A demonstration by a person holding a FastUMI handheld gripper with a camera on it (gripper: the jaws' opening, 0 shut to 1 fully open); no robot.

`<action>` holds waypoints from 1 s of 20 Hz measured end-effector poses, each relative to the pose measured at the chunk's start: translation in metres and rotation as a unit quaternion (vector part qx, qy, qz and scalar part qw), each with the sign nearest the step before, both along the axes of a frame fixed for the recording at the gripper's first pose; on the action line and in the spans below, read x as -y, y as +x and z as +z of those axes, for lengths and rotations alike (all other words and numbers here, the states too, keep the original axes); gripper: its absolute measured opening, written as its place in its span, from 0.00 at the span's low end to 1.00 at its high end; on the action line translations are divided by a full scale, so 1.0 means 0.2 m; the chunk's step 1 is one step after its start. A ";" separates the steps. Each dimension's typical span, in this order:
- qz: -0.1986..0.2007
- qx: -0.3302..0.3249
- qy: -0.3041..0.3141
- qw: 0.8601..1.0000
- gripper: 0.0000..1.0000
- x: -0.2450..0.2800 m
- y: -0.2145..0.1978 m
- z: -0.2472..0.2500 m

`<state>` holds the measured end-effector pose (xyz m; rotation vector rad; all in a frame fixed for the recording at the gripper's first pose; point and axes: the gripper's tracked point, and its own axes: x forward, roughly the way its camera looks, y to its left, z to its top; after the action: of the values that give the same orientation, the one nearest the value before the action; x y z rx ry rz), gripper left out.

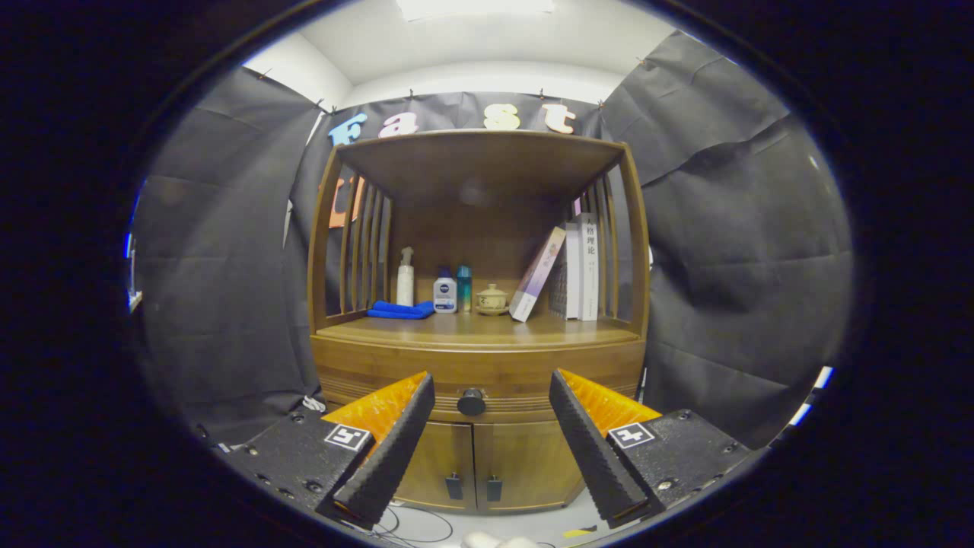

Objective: Pull open the drawer, take out the items inside it, and place them on the countertop above the cabinet.

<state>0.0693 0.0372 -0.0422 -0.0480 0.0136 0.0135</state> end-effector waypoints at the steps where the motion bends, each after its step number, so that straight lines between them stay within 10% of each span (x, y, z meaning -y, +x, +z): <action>1: 0.001 0.000 -0.002 1.000 0.99 -0.02 0.05 -0.02; 15: -0.012 -0.034 -0.018 0.999 0.99 -0.08 0.69 -0.40; 20: -0.014 -0.059 -0.001 0.998 0.84 -0.08 0.77 -0.49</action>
<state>0.2229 0.0539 -0.1405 -0.0489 0.1314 -0.0110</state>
